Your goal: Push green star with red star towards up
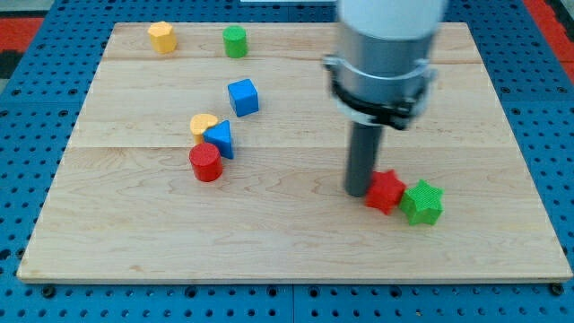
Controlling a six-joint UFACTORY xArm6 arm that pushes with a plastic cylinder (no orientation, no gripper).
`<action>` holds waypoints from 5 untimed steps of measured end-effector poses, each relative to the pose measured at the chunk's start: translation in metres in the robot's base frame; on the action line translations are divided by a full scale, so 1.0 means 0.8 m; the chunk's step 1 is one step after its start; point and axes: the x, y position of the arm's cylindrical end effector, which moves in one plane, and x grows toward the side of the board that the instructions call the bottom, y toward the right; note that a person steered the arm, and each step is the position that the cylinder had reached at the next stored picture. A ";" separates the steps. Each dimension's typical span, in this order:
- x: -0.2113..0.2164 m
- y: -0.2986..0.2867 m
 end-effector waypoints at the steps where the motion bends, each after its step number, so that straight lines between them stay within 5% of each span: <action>1: 0.000 0.009; 2: -0.013 -0.037; 4: -0.044 0.148; 5: -0.003 0.228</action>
